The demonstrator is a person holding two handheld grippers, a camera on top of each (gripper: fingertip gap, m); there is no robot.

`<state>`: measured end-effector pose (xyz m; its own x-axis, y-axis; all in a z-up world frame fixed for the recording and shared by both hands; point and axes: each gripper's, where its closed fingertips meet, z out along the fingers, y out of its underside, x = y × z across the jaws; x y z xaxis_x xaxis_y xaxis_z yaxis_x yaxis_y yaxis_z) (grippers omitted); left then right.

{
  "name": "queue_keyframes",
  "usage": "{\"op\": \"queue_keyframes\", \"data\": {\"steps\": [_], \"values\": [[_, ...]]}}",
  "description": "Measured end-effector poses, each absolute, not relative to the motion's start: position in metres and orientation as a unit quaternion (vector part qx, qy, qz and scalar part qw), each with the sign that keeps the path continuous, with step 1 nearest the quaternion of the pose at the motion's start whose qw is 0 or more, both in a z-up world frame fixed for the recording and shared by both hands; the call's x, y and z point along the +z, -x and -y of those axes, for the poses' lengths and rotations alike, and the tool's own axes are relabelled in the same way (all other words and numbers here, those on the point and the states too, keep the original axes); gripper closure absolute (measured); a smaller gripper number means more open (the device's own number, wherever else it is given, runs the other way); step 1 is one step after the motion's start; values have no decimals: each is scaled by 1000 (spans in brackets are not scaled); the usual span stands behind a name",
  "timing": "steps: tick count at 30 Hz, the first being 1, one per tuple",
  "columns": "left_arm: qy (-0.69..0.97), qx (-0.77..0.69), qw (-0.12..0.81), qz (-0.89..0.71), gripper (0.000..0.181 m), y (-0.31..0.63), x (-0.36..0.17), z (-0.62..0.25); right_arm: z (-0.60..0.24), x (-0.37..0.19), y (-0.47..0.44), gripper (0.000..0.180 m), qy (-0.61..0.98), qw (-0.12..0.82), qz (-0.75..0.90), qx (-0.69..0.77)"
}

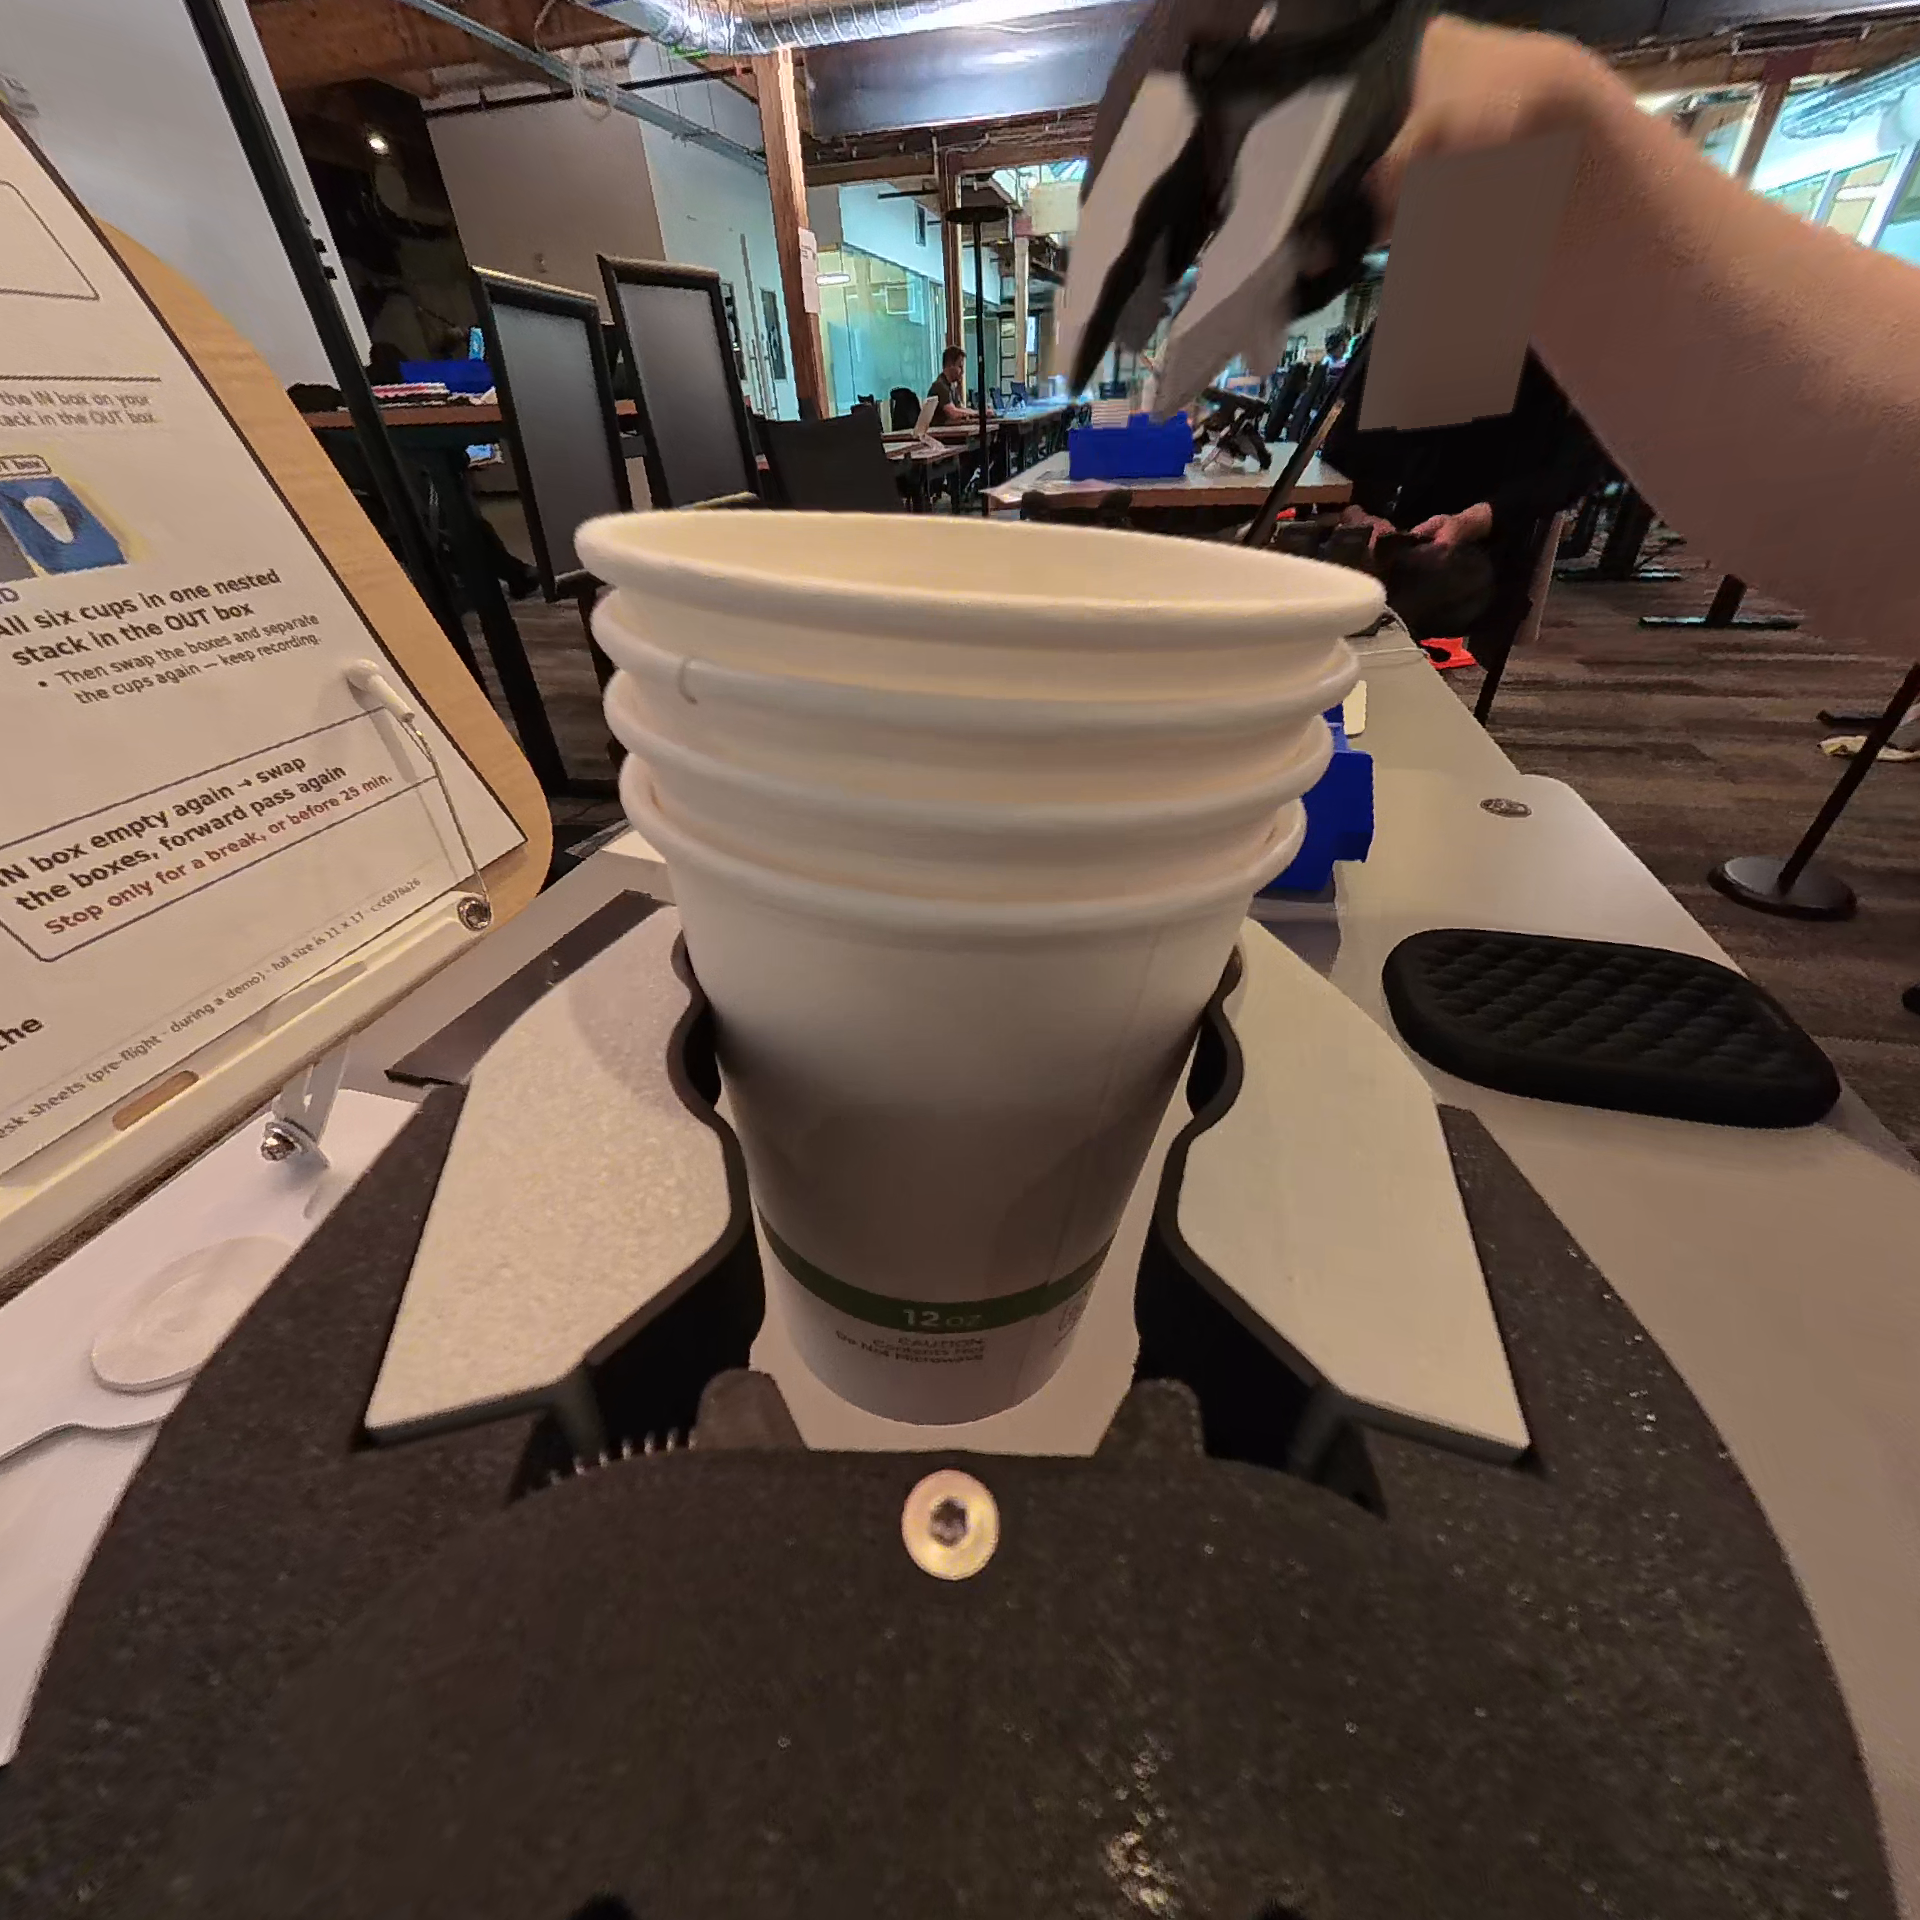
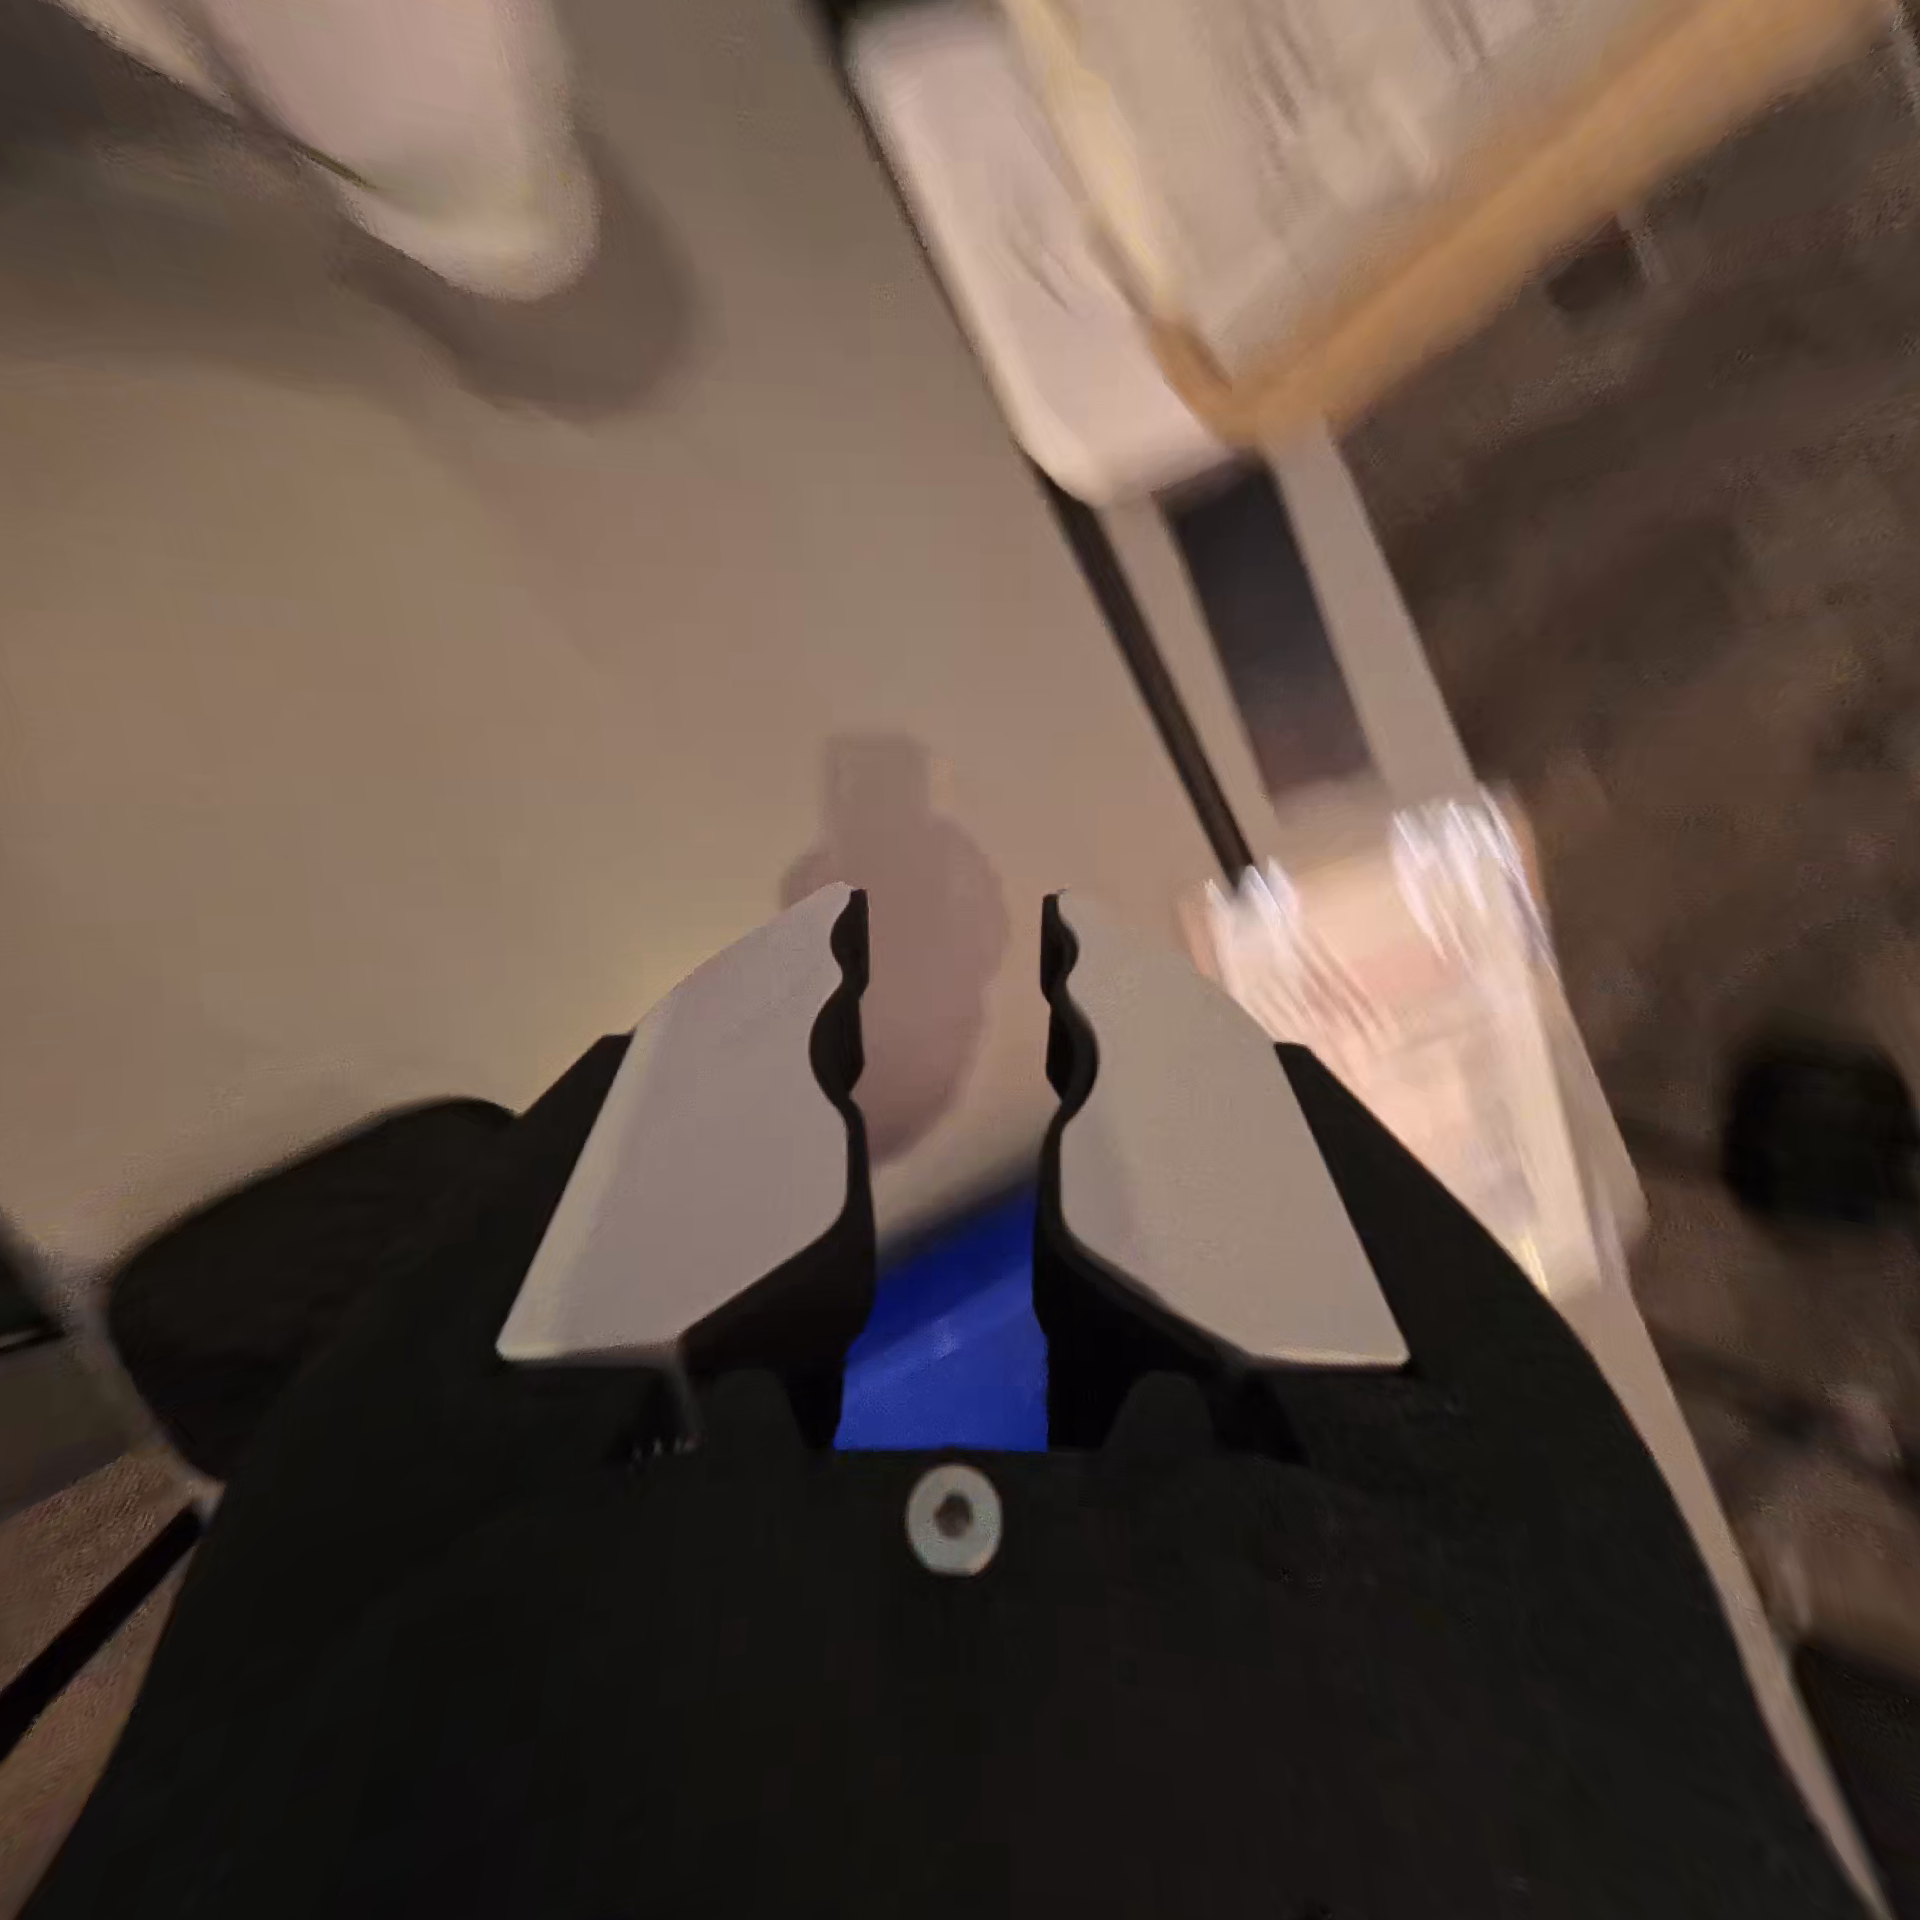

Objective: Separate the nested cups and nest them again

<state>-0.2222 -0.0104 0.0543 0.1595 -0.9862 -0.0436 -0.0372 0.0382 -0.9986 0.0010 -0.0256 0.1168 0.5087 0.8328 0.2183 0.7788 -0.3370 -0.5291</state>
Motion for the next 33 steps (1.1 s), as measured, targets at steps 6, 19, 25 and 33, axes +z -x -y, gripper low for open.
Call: {"op": "queue_keyframes", "data": {"steps": [6, 19, 25, 33], "values": [[541, -437, 538, -476, 91, 222, 51, 9, 70, 142, 163, 163, 668, 316, 668, 89], [540, -442, 535, -477, 91, 222, 51, 10, 57, 104, 246, 165, 649, 252, 715, 71], [541, -440, 535, -477, 91, 222, 51, 9, 54, 99, 246, 172, 659, 238, 710, 70], [541, -437, 534, -480, 91, 221, 50, 9, 57, 97, 245, 176, 662, 220, 713, 70]]}}
